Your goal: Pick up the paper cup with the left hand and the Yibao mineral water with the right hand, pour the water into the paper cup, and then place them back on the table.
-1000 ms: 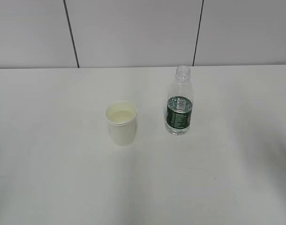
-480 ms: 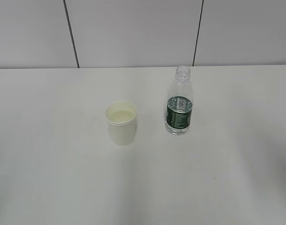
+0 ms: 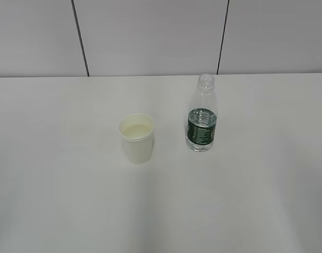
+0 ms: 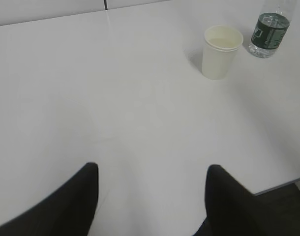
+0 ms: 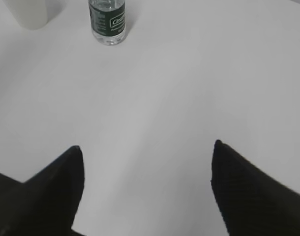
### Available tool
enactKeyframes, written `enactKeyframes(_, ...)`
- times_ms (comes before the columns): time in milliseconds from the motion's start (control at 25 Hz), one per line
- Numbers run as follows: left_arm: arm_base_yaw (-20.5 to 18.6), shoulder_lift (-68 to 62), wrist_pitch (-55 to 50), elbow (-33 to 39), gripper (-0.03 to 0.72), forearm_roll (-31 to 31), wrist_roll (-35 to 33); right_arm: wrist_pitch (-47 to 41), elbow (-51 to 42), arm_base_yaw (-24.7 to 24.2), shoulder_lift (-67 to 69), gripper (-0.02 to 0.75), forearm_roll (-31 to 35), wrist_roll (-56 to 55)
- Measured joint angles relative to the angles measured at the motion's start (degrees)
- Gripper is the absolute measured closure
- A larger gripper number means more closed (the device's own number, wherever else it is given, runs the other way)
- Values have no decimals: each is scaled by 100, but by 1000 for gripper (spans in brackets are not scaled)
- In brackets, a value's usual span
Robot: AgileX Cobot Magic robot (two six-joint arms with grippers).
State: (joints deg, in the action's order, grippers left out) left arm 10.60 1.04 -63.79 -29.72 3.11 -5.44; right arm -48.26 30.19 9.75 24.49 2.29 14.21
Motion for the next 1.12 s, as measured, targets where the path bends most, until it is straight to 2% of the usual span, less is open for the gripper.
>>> enactKeyframes(160, 0, 0, 0, 0, 223, 0, 0, -335, -259, 0, -616, 144, 144, 0)
enactKeyframes(880, 0, 0, 0, 0, 223, 0, 0, -619, -236, 0, -2247, 144, 416, -210)
enactKeyframes(1120, 0, 0, 0, 0, 223, 0, 0, -1064, -75, -55, -2544, 144, -35, -711)
